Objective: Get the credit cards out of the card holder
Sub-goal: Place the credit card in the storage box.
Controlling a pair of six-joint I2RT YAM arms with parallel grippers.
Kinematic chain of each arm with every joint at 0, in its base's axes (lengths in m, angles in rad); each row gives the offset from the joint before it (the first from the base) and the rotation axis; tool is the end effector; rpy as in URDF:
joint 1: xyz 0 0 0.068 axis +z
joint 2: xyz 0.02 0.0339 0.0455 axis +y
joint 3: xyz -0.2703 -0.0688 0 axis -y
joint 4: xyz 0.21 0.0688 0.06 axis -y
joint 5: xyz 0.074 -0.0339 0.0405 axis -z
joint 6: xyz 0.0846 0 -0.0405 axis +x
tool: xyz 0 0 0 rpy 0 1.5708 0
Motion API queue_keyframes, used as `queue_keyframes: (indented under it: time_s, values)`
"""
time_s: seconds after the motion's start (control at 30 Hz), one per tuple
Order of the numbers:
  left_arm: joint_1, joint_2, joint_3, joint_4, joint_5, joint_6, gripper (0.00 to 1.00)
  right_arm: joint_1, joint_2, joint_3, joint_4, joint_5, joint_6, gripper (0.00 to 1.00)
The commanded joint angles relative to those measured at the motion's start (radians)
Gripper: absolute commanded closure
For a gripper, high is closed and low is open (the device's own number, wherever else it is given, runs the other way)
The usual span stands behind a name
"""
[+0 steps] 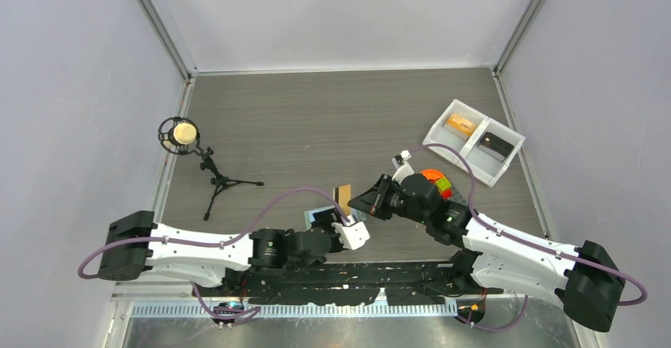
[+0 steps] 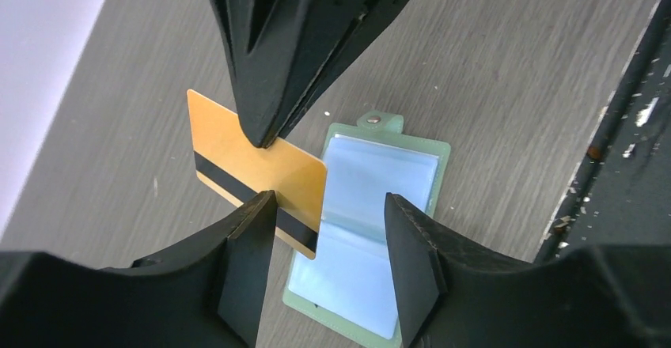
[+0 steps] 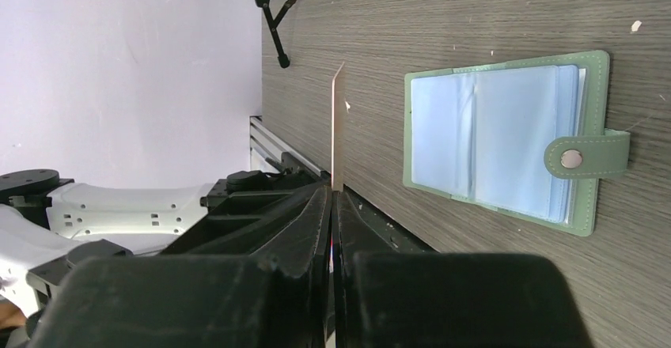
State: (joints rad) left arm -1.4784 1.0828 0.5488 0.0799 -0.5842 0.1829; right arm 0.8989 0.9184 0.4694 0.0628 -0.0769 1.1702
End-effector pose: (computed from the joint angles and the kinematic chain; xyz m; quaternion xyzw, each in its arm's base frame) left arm 0.0681 -0.2292 0.2336 0.4968 0.6604 -0.1114 0.5519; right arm 0.1305 0.1745 0.2315 0.0909 0.8243 0.4958 0.2576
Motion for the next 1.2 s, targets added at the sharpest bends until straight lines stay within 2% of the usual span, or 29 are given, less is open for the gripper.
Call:
queue_keyframes:
  time_s: [0.0,0.17,0.23,0.33,0.47,0.67,0.9,1.0,1.17]
  values:
    - [-0.03,0.062,0.015,0.14,-0.168,0.085,0.46,-0.005,-0.017,0.036,0.059,-0.002,0.031,0.95]
    - [-0.047,0.103,0.035,0.154,-0.254,0.107,0.5,-0.005,-0.019,0.024,0.075,-0.018,0.034,0.95]
    - [-0.051,0.101,0.035,0.161,-0.274,0.107,0.55,-0.005,-0.02,0.018,0.084,-0.021,0.035,0.95]
    - [-0.051,0.082,0.028,0.163,-0.309,0.079,0.81,-0.004,-0.017,0.011,0.09,-0.022,0.015,0.95]
    - [-0.051,0.02,0.001,0.15,-0.298,0.021,1.0,-0.006,-0.015,-0.001,0.105,-0.028,-0.037,0.89]
    - [-0.026,-0.146,-0.048,0.082,-0.155,-0.124,1.0,-0.01,-0.059,-0.02,0.082,-0.01,-0.147,0.71]
    - [0.033,-0.32,-0.062,-0.072,-0.02,-0.308,1.0,-0.011,-0.212,-0.055,0.039,0.028,-0.451,0.63]
    - [0.079,-0.382,-0.055,-0.147,0.108,-0.372,1.0,-0.011,-0.287,-0.056,0.055,-0.058,-0.597,0.61]
    - [0.159,-0.446,-0.035,-0.262,0.319,-0.46,1.0,-0.011,-0.312,0.079,-0.112,-0.258,-0.907,0.61]
